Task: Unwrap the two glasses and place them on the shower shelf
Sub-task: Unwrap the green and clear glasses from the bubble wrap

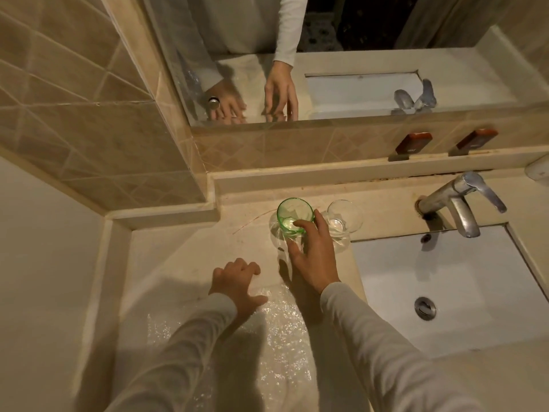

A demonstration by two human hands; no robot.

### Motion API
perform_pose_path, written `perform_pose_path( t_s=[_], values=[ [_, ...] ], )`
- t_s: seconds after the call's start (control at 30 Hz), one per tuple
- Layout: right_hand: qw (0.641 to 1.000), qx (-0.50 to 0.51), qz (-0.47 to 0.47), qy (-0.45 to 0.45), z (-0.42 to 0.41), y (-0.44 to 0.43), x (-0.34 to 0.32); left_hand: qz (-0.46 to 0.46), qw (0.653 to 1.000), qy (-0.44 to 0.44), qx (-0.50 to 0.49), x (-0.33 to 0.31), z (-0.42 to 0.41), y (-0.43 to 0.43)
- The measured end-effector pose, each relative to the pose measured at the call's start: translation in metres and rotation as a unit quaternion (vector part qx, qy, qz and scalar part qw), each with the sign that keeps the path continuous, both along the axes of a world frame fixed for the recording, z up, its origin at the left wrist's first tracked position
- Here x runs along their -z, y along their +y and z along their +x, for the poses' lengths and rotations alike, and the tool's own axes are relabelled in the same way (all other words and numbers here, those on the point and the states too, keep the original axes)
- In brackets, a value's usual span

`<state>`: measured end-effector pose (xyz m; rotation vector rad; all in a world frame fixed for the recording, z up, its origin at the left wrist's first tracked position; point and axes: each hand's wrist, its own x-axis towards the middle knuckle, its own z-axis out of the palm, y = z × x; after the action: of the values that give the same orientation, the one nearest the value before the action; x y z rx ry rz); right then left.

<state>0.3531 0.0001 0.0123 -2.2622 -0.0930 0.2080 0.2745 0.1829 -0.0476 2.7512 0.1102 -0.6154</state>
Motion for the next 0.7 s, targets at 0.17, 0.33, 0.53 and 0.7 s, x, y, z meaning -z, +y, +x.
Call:
perform_pose_path(
  t_s=[0.17, 0.33, 0.53, 0.7],
  values=[
    [0.999, 0.007, 0.03, -0.021, -0.034, -0.027, -0.004, -0.018, 0.999, 0.029, -0.037, -0.011, -0.019, -0.007],
    [0.997, 0.021, 0.071, 0.02, -0.066, -0.073, -0.003, -0.181, 0.952, -0.068, -0.239, -0.035, -0.05, -0.013],
    [0.979, 0.032, 0.096, 0.18, -0.094, -0.077, -0.009, -0.236, 0.811, -0.267, -0.464, -0.067, -0.097, 0.012],
    [0.862, 0.06, 0.343, 0.369, -0.12, -0.019, -0.023, -0.224, 0.748, -0.307, -0.544, -0.076, -0.123, 0.033]
  ],
)
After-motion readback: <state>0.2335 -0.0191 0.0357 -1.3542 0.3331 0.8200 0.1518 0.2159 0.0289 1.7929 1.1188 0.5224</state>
